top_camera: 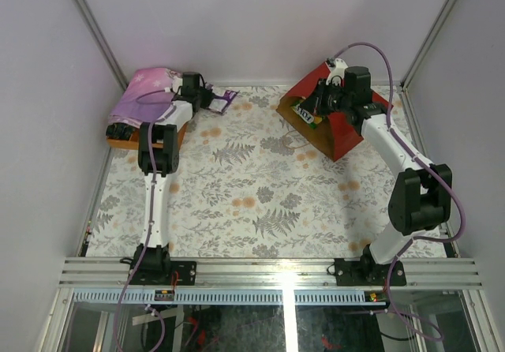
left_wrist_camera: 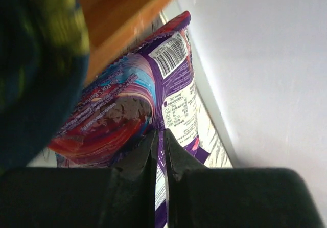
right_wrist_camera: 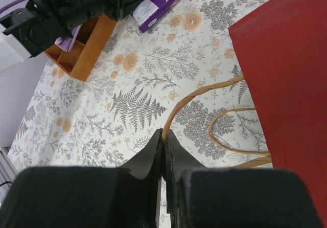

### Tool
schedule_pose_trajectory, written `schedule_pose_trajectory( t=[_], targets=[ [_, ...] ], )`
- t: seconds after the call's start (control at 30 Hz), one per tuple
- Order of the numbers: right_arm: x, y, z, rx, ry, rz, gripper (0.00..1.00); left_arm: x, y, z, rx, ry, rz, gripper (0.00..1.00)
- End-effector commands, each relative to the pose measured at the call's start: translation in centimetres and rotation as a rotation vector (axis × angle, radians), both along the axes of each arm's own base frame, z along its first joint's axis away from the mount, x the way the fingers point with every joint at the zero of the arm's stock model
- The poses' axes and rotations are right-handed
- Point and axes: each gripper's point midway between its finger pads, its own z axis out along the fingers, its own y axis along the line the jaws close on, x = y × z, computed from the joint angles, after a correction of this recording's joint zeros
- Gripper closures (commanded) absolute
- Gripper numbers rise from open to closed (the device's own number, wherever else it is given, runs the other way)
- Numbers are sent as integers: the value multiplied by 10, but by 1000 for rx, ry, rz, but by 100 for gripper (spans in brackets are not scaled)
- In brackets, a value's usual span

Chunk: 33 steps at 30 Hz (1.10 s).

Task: Take the snacks out of the paper bag
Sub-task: Place the snack at the center of the board.

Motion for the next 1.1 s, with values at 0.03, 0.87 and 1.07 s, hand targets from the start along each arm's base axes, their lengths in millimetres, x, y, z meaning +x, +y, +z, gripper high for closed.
schedule_pose_trajectory(
  t=[0.03, 0.87, 1.07],
  targets=[
    [-4, 12, 27, 59, -48, 57, 100, 12, 64, -21, 87, 46, 174, 92],
    [-24, 17, 20, 35, -40, -21, 100, 0, 128, 79, 242, -173, 277, 32],
    [-33, 16, 21, 54, -57, -46, 100, -32, 24, 132, 260, -327, -35, 10]
  ],
)
